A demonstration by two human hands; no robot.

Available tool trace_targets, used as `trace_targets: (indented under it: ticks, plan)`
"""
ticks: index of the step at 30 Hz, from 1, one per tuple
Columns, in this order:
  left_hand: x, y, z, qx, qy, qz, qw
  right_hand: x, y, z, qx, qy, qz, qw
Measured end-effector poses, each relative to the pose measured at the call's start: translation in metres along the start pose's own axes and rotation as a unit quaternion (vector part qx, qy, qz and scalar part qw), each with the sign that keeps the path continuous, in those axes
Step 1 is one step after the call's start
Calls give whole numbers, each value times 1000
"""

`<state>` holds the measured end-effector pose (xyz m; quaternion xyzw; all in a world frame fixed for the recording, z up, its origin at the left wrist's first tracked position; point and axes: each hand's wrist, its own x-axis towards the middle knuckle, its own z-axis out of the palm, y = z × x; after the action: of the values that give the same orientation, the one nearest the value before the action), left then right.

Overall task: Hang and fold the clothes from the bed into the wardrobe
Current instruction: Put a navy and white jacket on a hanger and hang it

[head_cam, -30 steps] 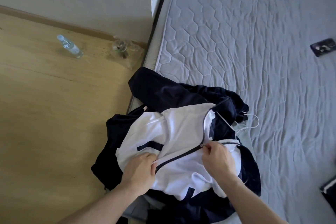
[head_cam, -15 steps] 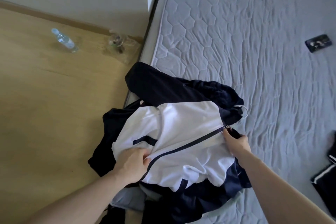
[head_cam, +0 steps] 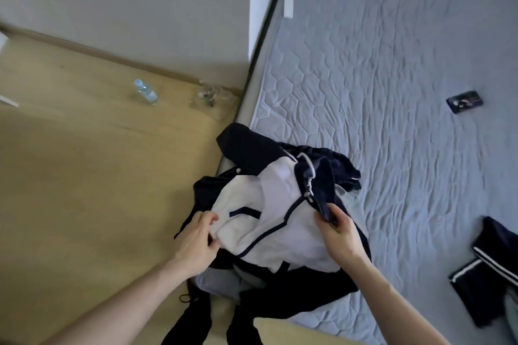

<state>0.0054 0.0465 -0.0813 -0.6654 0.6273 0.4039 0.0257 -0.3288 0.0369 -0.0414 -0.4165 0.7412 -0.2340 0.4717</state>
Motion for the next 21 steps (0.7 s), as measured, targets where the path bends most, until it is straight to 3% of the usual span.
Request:
trace_targets:
  ticks: [7, 12, 17, 21]
  plan:
    - [-107, 48, -149, -37, 184, 20, 982, -105, -154, 2, -45, -136, -150, 978]
    - [-189, 45, -239, -3, 360, 63, 931, -163, -252, 9, -109, -223, -234, 940]
    - [-259, 7, -303, 4, 380, 77, 922, -215, -351, 36, -153, -280, -302, 898]
    - [-310, -35, -354, -147, 329, 30, 932, -243, -423, 73, -195, -299, -361, 862]
